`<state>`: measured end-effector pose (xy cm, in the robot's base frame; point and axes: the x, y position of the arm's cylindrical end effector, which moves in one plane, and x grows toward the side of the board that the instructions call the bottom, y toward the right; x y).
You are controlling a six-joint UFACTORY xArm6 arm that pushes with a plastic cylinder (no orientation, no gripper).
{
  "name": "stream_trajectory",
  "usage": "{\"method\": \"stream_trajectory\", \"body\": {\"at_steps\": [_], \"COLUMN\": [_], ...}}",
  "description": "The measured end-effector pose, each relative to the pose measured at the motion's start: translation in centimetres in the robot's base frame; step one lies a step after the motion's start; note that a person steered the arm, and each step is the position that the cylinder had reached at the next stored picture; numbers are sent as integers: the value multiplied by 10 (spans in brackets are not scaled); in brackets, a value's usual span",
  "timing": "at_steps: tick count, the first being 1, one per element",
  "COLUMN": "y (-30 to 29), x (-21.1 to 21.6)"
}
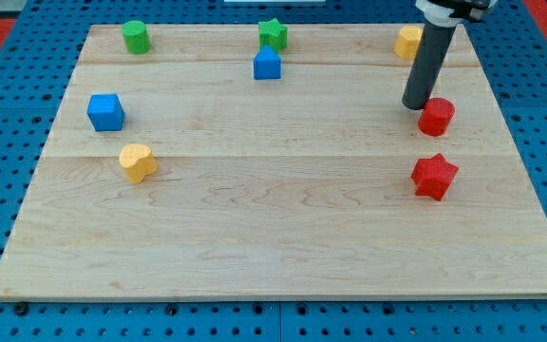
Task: Move the red star to the bottom center
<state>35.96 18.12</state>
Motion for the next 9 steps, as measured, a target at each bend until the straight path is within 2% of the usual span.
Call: {"method": "stream_trajectory", "body": {"at_steps": [1,2,3,5,7,9], "y": [0,-28,-55,-56,-73,-68], "x": [-3,-24,-26,-27,78,88]}}
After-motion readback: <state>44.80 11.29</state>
